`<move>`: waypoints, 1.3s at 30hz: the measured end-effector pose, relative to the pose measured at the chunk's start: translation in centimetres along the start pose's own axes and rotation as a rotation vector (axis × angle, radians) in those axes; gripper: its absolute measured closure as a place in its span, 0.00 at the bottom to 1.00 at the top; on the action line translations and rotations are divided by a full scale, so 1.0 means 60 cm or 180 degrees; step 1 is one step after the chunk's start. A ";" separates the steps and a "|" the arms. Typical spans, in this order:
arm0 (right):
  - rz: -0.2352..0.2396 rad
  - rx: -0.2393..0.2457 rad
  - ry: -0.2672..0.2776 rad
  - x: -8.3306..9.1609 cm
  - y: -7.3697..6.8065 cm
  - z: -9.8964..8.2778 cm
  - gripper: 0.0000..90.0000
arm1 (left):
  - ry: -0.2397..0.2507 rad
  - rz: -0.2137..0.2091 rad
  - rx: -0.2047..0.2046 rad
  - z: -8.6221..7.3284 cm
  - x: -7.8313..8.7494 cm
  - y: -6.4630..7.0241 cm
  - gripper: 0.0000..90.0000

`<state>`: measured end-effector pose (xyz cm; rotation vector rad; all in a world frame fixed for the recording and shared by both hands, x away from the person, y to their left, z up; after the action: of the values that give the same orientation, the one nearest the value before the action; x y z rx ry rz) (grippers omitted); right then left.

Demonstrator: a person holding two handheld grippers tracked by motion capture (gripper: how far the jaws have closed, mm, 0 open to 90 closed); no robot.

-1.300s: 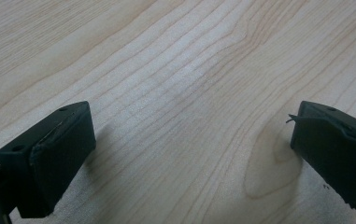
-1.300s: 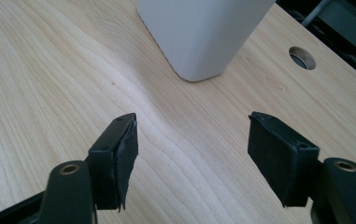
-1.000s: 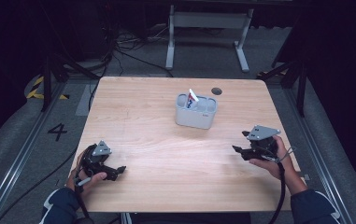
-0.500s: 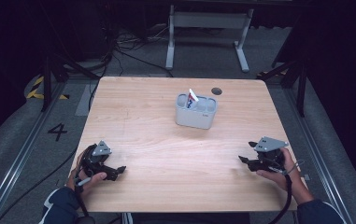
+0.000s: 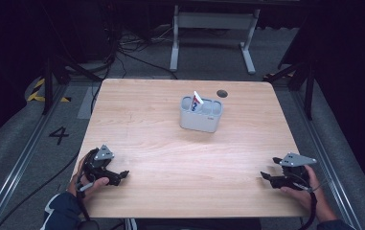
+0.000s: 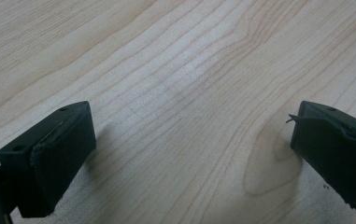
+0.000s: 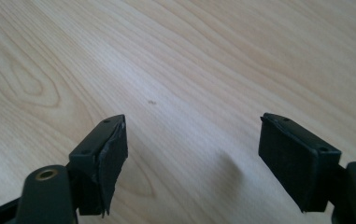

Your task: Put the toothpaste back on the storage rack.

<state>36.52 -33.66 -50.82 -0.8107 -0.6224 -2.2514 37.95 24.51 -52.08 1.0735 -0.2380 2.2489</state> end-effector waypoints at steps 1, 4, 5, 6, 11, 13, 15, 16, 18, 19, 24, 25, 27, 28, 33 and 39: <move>-0.0001 -0.0013 0.0004 0.001 0.002 -0.008 0.28 | 0.0000 0.0000 0.0000 0.000 0.000 0.000 0.00; 0.0008 -0.0162 0.0042 0.008 0.009 -0.025 0.25 | -0.0012 -0.0011 -0.0002 0.000 0.000 0.000 0.00; -0.0022 -0.0213 0.0047 0.010 0.012 -0.029 0.25 | -0.0024 -0.0013 -0.0005 0.000 0.001 0.000 0.00; -0.0036 -0.0257 0.0045 0.010 0.013 -0.032 0.23 | -0.0023 -0.0016 -0.0006 0.000 0.001 0.000 0.00; 0.0050 -0.0431 0.0075 0.007 0.020 -0.041 0.19 | -0.0003 -0.0013 -0.0018 0.001 0.000 -0.001 0.00; 0.0046 -0.0424 0.0081 0.006 0.020 -0.041 0.19 | -0.0001 -0.0016 -0.0014 0.001 0.000 -0.001 0.00; 0.0053 -0.0431 0.0078 0.006 0.020 -0.041 0.19 | -0.0010 -0.0014 -0.0015 0.001 0.000 -0.001 0.00; 0.0051 -0.0431 0.0077 0.006 0.020 -0.041 0.19 | -0.0002 -0.0016 -0.0013 0.001 0.000 -0.001 0.00; 0.0043 -0.0432 0.0073 0.006 0.020 -0.041 0.18 | -0.0011 -0.0015 -0.0014 0.001 0.000 -0.001 0.00; 0.0040 -0.0431 0.0073 0.006 0.020 -0.041 0.18 | -0.0012 -0.0016 -0.0016 0.001 0.000 -0.001 0.00; 0.0005 -0.0469 0.0060 0.006 0.020 -0.042 0.17 | -0.0017 -0.0026 -0.0022 0.002 -0.001 -0.001 0.00; 0.0007 -0.0472 0.0059 0.006 0.020 -0.042 0.17 | -0.0010 -0.0007 -0.0032 0.002 -0.001 -0.002 0.00; 0.0008 -0.0472 0.0059 0.006 0.020 -0.042 0.17 | -0.0014 -0.0012 -0.0032 0.002 -0.001 -0.002 0.00; 0.0008 -0.0473 0.0059 0.006 0.020 -0.042 0.17 | -0.0008 -0.0008 -0.0030 0.002 -0.001 -0.002 0.00; 0.0016 -0.0465 0.0058 0.006 0.021 -0.042 0.17 | -0.0015 -0.0009 -0.0005 0.003 -0.002 -0.002 0.00; 0.0024 -0.0461 0.0058 0.005 0.022 -0.042 0.16 | -0.0015 -0.0008 -0.0005 0.003 -0.002 -0.002 0.00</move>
<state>36.30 -36.21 -52.07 -0.8602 -0.4509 -2.3147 38.17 24.48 -52.06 1.0778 -0.2400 2.2439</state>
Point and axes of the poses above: each handheld gripper's, and its own axes: x roughly backward along the jaws, z roughly out of its top, y roughly to its right, the point moved 5 cm from there along -x, roughly forward along the jaws, and after that the axes turned 8 degrees about x, right-handed, at the moved point
